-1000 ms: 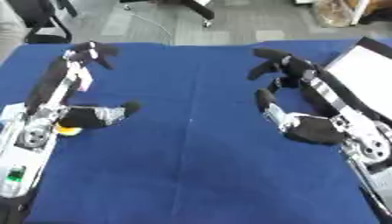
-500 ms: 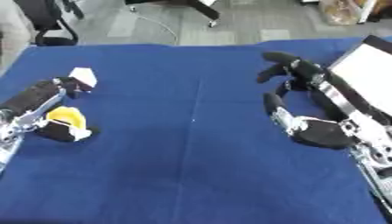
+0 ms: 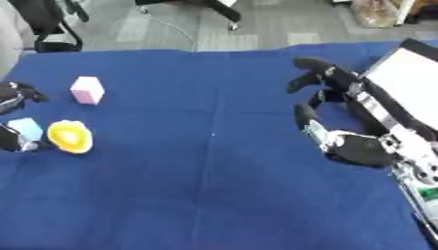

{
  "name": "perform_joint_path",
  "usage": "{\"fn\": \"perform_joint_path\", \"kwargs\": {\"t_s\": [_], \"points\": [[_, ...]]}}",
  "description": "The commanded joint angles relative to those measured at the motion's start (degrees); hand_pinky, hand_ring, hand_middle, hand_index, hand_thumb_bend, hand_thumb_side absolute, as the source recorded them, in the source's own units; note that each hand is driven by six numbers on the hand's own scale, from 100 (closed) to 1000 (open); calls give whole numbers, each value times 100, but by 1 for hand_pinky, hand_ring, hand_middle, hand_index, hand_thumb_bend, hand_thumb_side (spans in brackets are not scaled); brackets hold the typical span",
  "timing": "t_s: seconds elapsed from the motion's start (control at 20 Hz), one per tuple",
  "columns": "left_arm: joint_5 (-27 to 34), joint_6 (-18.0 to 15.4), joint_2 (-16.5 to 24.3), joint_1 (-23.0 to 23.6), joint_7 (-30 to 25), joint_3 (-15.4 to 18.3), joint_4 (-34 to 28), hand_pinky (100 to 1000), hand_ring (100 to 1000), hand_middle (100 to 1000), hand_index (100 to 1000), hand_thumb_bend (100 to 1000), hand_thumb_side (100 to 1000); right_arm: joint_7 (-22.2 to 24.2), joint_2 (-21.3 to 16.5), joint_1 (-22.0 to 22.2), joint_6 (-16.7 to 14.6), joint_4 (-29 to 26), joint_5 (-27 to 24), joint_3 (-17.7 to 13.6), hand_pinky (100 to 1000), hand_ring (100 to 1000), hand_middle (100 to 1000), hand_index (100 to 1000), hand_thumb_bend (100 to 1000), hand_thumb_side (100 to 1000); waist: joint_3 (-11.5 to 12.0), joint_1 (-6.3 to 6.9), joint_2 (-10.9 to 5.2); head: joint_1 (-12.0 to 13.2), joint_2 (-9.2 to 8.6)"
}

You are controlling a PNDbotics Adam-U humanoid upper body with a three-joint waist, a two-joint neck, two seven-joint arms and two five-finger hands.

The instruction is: Pick up the objects with one hand, pass them to the other hand, and then place them into the box on the other side of the table.

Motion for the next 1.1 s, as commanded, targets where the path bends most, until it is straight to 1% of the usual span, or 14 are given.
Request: {"fn": "perform_joint_path", "kwargs": {"t_s": [0.05, 0.35, 0.6, 0.8, 0.9, 1.1], "points": [[17, -79, 223, -141, -298, 107, 80, 780, 664, 742, 851, 541, 287, -20, -9, -82, -3, -120, 18, -29, 501, 808, 668, 934, 100, 516, -7, -74, -95, -13, -14], [275, -70, 37, -300, -818, 105, -80, 780, 655, 734, 842, 503, 267, -30, 8, -77, -10, -120, 42, -31, 502, 808, 668, 934, 100, 516, -9, -85, -86, -26, -14], [202, -18, -135, -372, -979, 48, -32, 779, 655, 731, 839, 471, 246, -37, 25, -82, -16, -120, 51, -31, 502, 808, 669, 934, 100, 517, -28, -96, -75, -37, -14], [18, -18, -255, -440, -1028, 9, 87, 777, 648, 722, 831, 429, 214, -44, 41, -88, -17, -120, 47, -29, 502, 808, 668, 935, 100, 518, -42, -104, -60, -43, -14], [-59, -37, -322, -482, -949, 2, 134, 775, 638, 711, 820, 412, 196, -47, 50, -90, -17, -120, 45, -29, 502, 809, 668, 935, 100, 519, -46, -109, -51, -49, -14], [-159, -112, -469, -523, -780, -45, 306, 773, 632, 701, 812, 402, 190, -56, 64, -98, -19, -120, 44, -31, 502, 809, 668, 935, 100, 520, -62, -130, -27, -52, -14]]}}
